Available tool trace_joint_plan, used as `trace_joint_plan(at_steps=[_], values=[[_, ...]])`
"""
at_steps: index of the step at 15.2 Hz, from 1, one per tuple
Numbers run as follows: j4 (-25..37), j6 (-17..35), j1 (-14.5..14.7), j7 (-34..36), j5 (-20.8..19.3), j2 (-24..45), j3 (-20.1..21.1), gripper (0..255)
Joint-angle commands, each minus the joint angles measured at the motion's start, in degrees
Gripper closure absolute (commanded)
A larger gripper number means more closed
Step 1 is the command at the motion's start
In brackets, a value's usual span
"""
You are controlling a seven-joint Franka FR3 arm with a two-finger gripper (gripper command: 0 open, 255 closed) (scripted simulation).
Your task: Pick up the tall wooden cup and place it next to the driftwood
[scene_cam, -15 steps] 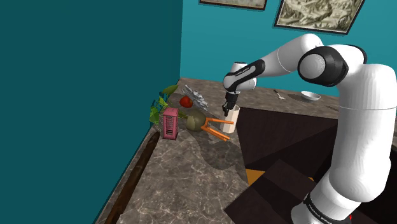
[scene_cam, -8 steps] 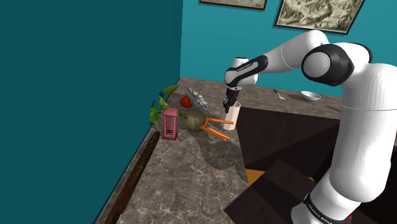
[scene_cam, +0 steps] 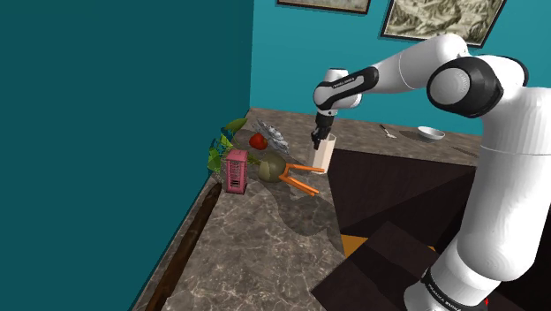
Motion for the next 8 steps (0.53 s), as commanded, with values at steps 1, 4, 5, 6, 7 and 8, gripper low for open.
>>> trace_joint_plan(at_steps=[1, 4, 5, 6, 7, 8], values=[[0.7, -1.3, 0.0, 0.1, -0.2, -0.7, -0.1, 255], [1.8, -3.3, 0.1, 0.3, -0.5, -1.6, -0.2, 255], [2.3, -4.0, 0.1, 0.3, -0.5, -1.8, -0.2, 255], [2.7, -4.7, 0.1, 0.4, -0.6, -2.1, -0.2, 255], [3.2, -5.4, 0.1, 0.4, -0.7, -2.3, -0.3, 255], [3.6, -6.1, 0.1, 0.5, -0.8, -2.6, -0.3, 255]])
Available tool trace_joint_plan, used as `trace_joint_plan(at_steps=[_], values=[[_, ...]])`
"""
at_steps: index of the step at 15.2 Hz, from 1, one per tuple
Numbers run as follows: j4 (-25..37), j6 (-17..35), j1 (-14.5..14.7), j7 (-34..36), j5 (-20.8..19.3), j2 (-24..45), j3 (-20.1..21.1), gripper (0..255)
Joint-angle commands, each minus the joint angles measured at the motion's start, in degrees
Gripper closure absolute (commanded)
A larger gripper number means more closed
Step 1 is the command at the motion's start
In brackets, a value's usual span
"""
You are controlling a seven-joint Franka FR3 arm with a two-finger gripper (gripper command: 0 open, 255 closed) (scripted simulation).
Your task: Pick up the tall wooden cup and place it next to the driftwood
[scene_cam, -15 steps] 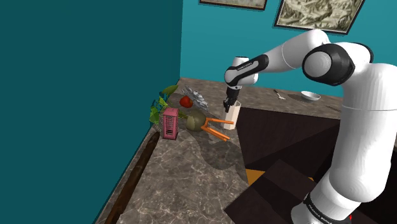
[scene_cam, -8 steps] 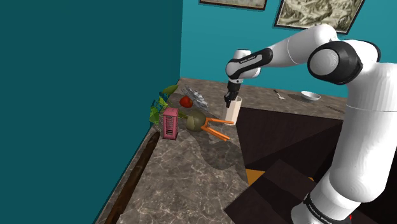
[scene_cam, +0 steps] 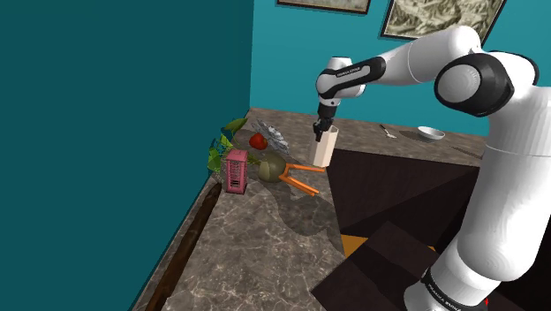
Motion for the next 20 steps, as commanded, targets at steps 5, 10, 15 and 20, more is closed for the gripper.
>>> trace_joint_plan(at_steps=[5, 10, 15, 20], values=[[3.3, -4.4, 0.0, 0.2, -0.3, -1.1, -0.1, 255], [6.3, -8.0, 0.0, 0.4, -0.6, -1.8, -0.2, 255], [9.6, -11.7, -0.1, 0.5, -0.7, -2.2, -0.3, 255], [13.4, -15.5, -0.1, 0.5, -0.7, -2.2, -0.3, 255]])
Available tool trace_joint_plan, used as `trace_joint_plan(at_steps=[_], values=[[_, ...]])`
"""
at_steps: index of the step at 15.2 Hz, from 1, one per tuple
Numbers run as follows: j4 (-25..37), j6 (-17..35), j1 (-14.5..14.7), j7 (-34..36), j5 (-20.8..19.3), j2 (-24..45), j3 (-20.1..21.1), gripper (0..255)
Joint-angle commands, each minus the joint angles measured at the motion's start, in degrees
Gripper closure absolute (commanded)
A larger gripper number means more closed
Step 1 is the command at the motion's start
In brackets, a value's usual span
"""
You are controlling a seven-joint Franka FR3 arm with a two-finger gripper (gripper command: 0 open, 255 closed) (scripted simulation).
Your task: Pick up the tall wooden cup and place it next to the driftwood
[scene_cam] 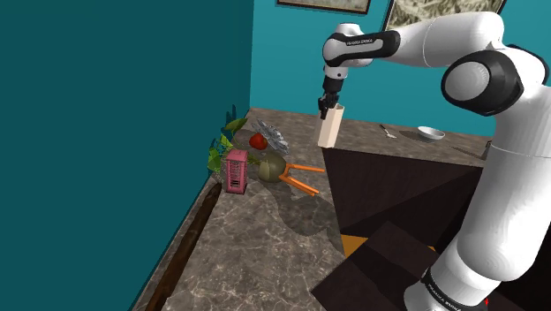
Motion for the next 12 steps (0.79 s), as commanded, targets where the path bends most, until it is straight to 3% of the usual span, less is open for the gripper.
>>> trace_joint_plan(at_steps=[1, 7, 12], values=[[1.5, -1.5, 0.0, 0.1, 0.0, -0.1, 0.0, 255], [6.2, -5.8, -0.1, 0.1, 0.0, 0.4, 0.0, 255], [-3.2, -3.4, 4.1, 6.4, -2.0, -6.8, 2.1, 255]])
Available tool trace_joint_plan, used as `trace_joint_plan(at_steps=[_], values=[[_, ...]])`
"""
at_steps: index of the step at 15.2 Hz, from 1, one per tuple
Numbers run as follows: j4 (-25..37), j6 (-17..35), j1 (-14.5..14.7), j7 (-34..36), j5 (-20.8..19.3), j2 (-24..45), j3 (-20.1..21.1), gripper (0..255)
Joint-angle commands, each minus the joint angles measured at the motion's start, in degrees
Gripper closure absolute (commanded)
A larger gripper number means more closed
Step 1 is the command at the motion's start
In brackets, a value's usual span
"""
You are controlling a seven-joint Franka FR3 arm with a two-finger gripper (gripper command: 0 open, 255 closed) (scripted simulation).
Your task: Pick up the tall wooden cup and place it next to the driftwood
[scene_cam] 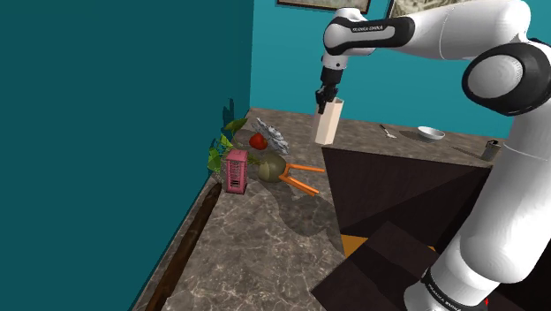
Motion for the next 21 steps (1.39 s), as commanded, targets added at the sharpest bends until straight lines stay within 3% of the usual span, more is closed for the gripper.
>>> trace_joint_plan(at_steps=[1, 11, 21], values=[[-3.1, 0.7, 1.6, 2.8, -0.7, -2.6, 1.1, 255], [-14.2, 2.5, 8.3, 16.1, -2.5, -11.8, 7.5, 255], [-18.0, 2.5, 14.3, 29.7, -2.2, -15.4, 15.1, 255]])
